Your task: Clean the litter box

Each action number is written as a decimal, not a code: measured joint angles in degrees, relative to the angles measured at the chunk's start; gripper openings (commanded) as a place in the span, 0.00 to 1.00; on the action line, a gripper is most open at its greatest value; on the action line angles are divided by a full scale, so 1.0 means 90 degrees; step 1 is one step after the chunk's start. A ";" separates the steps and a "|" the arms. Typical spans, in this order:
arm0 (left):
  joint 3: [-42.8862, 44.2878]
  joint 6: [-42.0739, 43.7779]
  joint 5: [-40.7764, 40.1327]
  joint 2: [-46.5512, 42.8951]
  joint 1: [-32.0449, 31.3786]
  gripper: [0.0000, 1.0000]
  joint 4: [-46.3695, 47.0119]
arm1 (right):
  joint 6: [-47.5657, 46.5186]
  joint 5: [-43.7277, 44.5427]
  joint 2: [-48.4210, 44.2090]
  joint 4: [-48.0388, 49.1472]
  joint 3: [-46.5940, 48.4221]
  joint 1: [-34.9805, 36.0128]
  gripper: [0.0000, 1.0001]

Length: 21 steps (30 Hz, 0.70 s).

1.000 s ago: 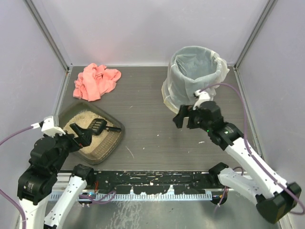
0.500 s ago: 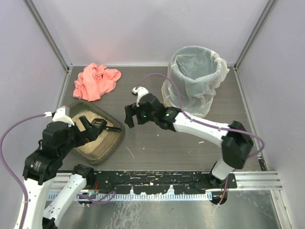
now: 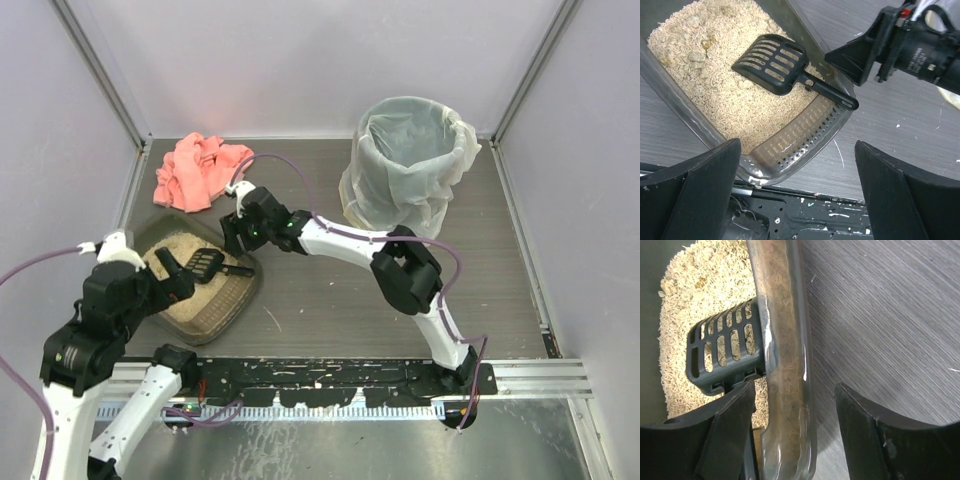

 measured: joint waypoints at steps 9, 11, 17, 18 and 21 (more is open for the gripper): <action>-0.0206 -0.0061 -0.0223 -0.0957 0.0000 0.98 0.0000 | -0.0044 -0.0216 0.0687 -0.0155 0.0495 0.0000 0.58; -0.0243 -0.0070 -0.0223 -0.0952 0.0000 0.98 0.0000 | -0.0051 -0.0270 0.0726 -0.0185 0.0551 0.0005 0.55; -0.0274 -0.0151 -0.0253 -0.0933 0.0053 0.98 0.0002 | -0.0068 -0.0068 0.0738 -0.0204 0.0585 0.0049 0.35; -0.0282 -0.0153 -0.0262 -0.0933 0.0070 0.98 0.0000 | -0.0087 0.0034 0.0738 -0.0202 0.0576 0.0068 0.32; -0.0289 -0.0153 -0.0267 -0.0930 0.0102 0.98 0.0002 | -0.0087 0.0304 0.0695 -0.0066 0.0440 0.0124 0.27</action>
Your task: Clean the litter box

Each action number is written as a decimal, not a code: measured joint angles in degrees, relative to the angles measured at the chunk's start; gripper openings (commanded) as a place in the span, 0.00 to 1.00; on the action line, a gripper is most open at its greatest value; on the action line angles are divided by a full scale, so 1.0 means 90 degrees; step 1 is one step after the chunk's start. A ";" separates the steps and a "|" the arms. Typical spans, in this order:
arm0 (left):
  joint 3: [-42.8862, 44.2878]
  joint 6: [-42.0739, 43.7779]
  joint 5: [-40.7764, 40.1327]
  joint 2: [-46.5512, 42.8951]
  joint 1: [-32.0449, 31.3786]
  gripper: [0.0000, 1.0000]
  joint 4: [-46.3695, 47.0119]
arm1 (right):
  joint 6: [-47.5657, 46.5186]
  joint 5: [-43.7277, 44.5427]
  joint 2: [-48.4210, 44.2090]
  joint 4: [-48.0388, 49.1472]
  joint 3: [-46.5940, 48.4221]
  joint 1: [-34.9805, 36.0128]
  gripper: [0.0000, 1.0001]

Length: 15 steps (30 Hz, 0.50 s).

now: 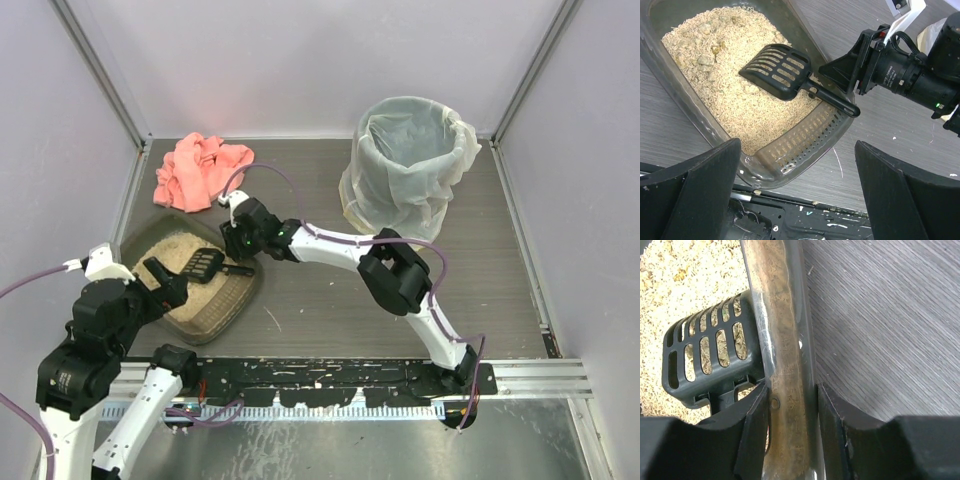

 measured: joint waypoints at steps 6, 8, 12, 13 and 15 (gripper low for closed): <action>0.0000 0.0002 0.0010 0.0112 0.0049 0.98 0.0005 | 0.0136 0.0641 -0.0374 0.0396 -0.0663 0.0100 0.24; 0.0000 0.0002 0.0010 0.0187 0.0073 0.98 0.0010 | 0.0228 0.0925 -0.0605 0.0449 -0.0996 0.0107 0.22; 0.0000 0.0002 0.0007 0.0289 0.0092 0.98 0.0015 | 0.0435 0.1413 -0.1095 0.0534 -0.1698 0.0041 0.22; 0.0000 0.0000 0.0005 0.0308 0.0100 0.98 0.0015 | 0.0491 0.1489 -0.1214 0.0559 -0.1865 0.0012 0.22; 0.0000 0.0002 0.0002 0.0362 0.0107 0.98 0.0015 | 0.0600 0.1644 -0.1513 0.0641 -0.2290 -0.0087 0.22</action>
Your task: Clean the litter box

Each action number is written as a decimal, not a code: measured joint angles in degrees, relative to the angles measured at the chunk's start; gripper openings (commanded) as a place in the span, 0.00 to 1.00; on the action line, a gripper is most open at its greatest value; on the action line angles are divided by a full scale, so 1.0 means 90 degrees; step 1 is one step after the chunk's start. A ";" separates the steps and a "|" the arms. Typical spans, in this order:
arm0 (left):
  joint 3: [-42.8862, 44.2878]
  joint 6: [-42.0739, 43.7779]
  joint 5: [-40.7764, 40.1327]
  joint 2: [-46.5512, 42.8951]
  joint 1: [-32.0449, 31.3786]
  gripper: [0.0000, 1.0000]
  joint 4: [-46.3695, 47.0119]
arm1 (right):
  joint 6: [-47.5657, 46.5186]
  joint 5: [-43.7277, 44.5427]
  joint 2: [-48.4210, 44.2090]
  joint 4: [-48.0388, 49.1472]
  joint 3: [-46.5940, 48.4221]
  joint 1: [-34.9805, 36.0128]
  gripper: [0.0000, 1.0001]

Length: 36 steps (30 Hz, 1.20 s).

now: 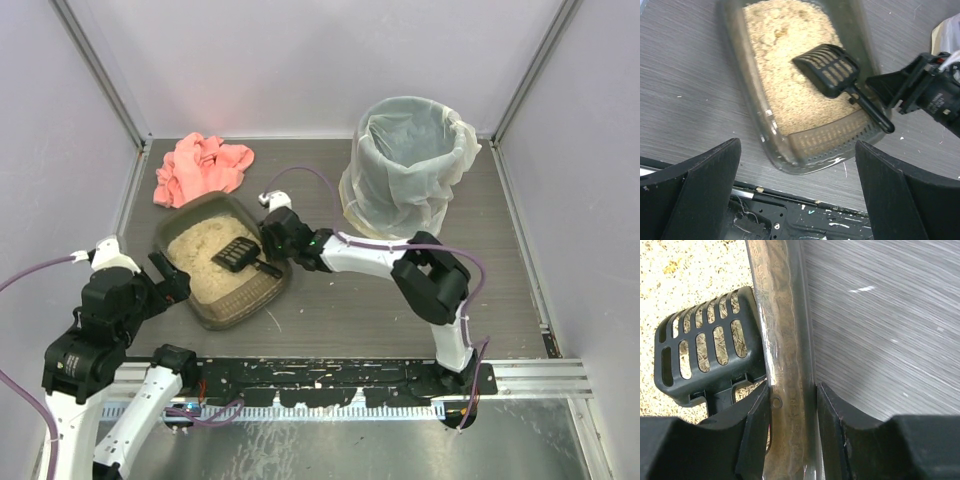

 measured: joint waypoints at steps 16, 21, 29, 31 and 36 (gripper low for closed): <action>0.0000 0.0024 0.0287 0.0811 0.0005 0.98 0.0187 | -0.0420 0.0233 -0.2951 0.0629 -0.3633 -0.1044 0.27; -0.0002 0.0068 0.0427 0.1039 0.0005 0.98 0.0391 | -0.0670 0.0165 -0.3742 0.0522 -0.4320 -0.1280 0.34; -0.0163 0.0102 0.0578 0.1345 0.0005 0.98 0.0695 | -0.0741 0.0107 -0.4668 0.0032 -0.4833 -0.1481 0.52; -0.0243 0.0083 0.0631 0.1438 0.0005 0.98 0.0765 | -0.0741 0.0109 -0.4874 -0.0063 -0.4838 -0.1518 0.58; -0.0369 -0.0007 0.0738 0.1659 0.0005 0.98 0.0903 | -0.0750 0.0112 -0.5355 -0.0330 -0.4801 -0.1583 0.70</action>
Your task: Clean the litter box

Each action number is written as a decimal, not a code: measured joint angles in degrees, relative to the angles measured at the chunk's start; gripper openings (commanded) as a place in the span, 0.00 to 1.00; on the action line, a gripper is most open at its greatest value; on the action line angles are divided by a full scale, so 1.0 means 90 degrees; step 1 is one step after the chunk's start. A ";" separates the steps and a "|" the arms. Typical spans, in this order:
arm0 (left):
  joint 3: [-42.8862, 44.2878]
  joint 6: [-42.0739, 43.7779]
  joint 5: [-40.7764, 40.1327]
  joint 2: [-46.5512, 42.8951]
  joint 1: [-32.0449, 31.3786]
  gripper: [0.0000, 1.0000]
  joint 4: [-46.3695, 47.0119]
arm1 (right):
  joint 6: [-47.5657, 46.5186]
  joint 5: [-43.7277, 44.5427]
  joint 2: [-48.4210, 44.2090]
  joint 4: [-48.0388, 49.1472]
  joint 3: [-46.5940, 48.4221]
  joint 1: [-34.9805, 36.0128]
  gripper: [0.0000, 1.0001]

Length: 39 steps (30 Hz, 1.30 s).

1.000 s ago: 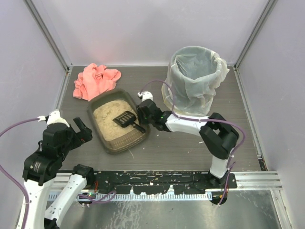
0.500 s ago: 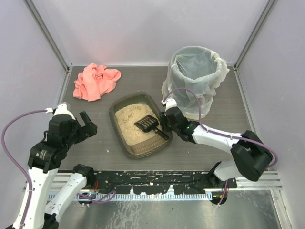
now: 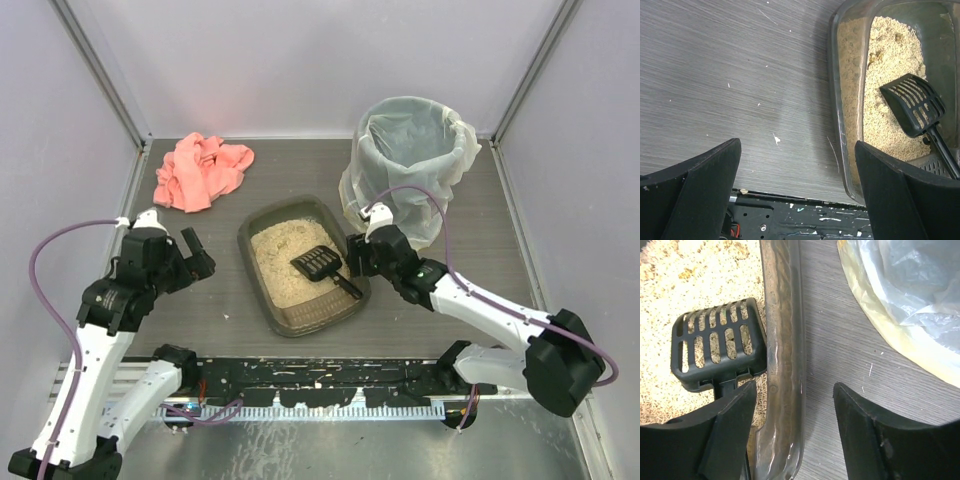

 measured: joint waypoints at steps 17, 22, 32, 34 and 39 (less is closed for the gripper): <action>-0.0376 -0.0029 0.0316 0.0695 0.0000 0.98 0.0869 | -0.0061 0.0437 -0.1239 -0.2181 0.2244 -0.0007 0.70; -0.0367 0.0029 0.0304 0.0753 0.0000 0.98 0.0840 | -0.0328 0.0899 -0.0345 -0.2846 0.4636 -0.0015 0.69; 0.0291 0.0646 0.0029 0.0636 0.0000 0.98 0.0335 | -0.0930 0.1214 0.2334 -0.3475 0.7254 -0.0653 0.65; 0.0291 0.0733 -0.0075 0.0486 0.0000 0.98 0.0257 | -0.0998 0.1209 0.2781 -0.3529 0.7359 -0.0804 0.65; 0.0262 0.0867 -0.0109 0.0253 0.0000 0.98 0.0216 | -0.1141 0.0991 0.3597 -0.3638 0.7533 -0.1146 0.65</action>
